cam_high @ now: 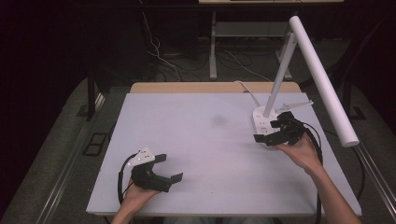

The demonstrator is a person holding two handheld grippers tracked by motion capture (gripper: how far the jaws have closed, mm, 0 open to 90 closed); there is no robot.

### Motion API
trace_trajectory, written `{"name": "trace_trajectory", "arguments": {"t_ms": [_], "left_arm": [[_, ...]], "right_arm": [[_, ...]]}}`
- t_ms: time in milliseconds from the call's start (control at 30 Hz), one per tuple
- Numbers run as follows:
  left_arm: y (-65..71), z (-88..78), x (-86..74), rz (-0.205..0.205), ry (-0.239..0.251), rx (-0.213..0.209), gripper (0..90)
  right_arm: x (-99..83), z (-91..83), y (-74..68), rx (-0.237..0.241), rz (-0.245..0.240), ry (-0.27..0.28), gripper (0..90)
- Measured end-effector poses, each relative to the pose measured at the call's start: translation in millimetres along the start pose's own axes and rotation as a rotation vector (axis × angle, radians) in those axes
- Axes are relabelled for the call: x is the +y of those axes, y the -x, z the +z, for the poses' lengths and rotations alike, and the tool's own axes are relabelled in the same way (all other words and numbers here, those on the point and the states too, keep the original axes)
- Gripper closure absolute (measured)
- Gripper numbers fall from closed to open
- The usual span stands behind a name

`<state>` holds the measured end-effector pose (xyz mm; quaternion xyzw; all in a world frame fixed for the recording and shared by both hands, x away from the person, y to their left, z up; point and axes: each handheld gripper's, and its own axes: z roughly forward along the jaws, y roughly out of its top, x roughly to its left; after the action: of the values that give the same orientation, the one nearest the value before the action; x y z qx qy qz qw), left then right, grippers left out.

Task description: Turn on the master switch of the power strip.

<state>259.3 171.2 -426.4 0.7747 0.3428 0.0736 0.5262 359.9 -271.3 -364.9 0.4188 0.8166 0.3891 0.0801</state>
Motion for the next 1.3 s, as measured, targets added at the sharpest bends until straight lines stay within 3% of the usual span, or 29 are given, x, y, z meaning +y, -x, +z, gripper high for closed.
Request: {"name": "trace_trajectory", "arguments": {"t_ms": [533, 1033, 1200, 1233, 1300], "left_arm": [[-0.7, -0.9, -0.2, -0.015, 0.009, -0.008, 0.0], [-1.2, -1.2, -0.4, -0.012, 0.006, -0.010, 0.0], [-1.3, -1.5, -0.4, -0.013, 0.010, -0.011, 0.0], [-1.4, -1.6, -0.4, -0.013, 0.010, -0.012, 0.0], [-1.7, -1.9, -0.3, -0.013, 0.009, -0.015, 0.0]], "right_arm": [[12.2, 9.0, 6.6, -0.027, -0.003, -0.037, 0.1], [38.7, 19.3, 8.7, -0.090, -0.062, -0.084, 0.1], [45.6, 24.6, 13.1, -0.124, -0.077, -0.110, 6.4], [47.6, 27.2, 15.0, -0.145, -0.080, -0.120, 12.2], [48.4, 28.2, 16.0, -0.147, -0.092, -0.117, 14.5]]}}
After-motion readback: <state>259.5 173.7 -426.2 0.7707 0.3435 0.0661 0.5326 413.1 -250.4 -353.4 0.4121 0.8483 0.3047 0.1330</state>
